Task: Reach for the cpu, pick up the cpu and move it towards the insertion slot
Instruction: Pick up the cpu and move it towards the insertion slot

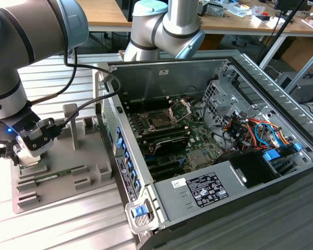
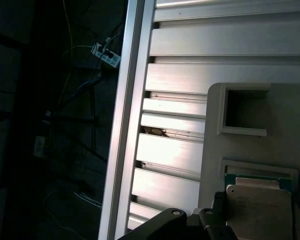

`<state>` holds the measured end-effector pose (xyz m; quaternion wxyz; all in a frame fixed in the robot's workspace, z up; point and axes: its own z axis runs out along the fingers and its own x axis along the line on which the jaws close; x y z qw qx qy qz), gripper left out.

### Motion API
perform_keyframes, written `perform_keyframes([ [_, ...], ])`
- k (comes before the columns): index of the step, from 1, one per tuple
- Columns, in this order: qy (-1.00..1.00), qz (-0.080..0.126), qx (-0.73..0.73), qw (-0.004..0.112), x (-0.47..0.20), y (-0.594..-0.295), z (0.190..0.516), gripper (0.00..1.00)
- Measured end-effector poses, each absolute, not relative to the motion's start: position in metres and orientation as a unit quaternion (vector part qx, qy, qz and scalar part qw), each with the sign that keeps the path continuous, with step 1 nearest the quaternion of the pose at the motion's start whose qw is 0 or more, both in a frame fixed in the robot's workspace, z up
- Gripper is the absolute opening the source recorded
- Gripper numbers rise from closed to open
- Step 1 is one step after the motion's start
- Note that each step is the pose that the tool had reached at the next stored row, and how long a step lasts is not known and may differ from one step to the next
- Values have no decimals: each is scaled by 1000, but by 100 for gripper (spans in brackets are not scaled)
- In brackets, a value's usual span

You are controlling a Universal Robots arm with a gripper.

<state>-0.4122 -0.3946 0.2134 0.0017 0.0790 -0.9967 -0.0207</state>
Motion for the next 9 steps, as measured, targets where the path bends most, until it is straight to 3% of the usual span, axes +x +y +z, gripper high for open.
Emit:
perform_keyframes([
  [9, -997, -21, 79, 2, -412, -395, 216, 55],
])
